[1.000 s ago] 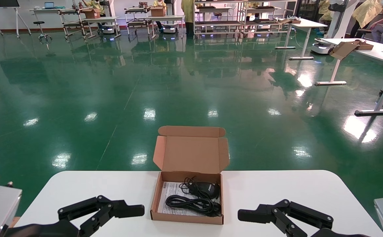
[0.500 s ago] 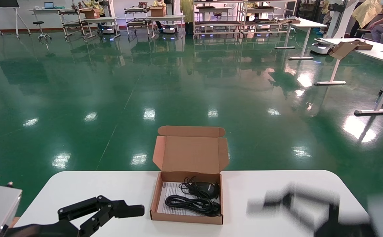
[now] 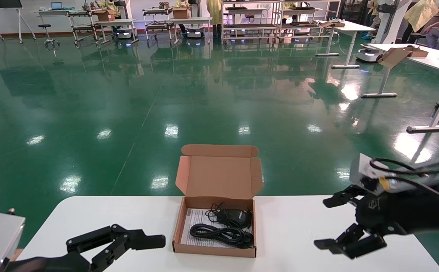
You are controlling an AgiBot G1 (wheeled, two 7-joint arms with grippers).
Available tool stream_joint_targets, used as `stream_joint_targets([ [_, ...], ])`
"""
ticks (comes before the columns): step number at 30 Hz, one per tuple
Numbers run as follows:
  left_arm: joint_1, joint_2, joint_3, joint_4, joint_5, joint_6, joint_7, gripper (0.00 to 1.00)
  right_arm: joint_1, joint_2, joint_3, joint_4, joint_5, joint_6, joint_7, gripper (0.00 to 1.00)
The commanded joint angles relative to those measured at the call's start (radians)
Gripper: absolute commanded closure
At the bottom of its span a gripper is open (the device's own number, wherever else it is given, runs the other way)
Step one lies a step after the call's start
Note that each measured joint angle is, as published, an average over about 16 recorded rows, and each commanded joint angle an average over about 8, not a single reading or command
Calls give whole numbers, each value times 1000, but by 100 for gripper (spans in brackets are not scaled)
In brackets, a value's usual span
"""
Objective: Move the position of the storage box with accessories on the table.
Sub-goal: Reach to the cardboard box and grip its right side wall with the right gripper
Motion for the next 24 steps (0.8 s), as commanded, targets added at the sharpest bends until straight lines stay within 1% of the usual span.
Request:
stream_joint_targets([
  [1, 0, 0, 0, 0, 0, 0, 0, 0, 50, -42, -47, -100, -43, 2, 14, 0],
  [7, 0, 0, 0, 0, 0, 0, 0, 0, 95, -75, -76, -183, -67, 7, -6, 0],
  [9, 0, 0, 0, 0, 0, 0, 0, 0, 91, -71, -74, -203, -61, 10, 20, 0],
  [12, 0, 0, 0, 0, 0, 0, 0, 0, 90, -76, -62, -271, -35, 20, 108, 0],
  [16, 0, 0, 0, 0, 0, 0, 0, 0, 92, -103, -33, -370, 19, 43, 270, 0],
  [18, 0, 0, 0, 0, 0, 0, 0, 0, 97, -123, -20, -405, 40, 59, 337, 0],
  [21, 0, 0, 0, 0, 0, 0, 0, 0, 104, -153, -17, -434, 46, 81, 407, 0],
  [24, 0, 0, 0, 0, 0, 0, 0, 0, 109, -183, -33, -454, 22, 107, 469, 0],
])
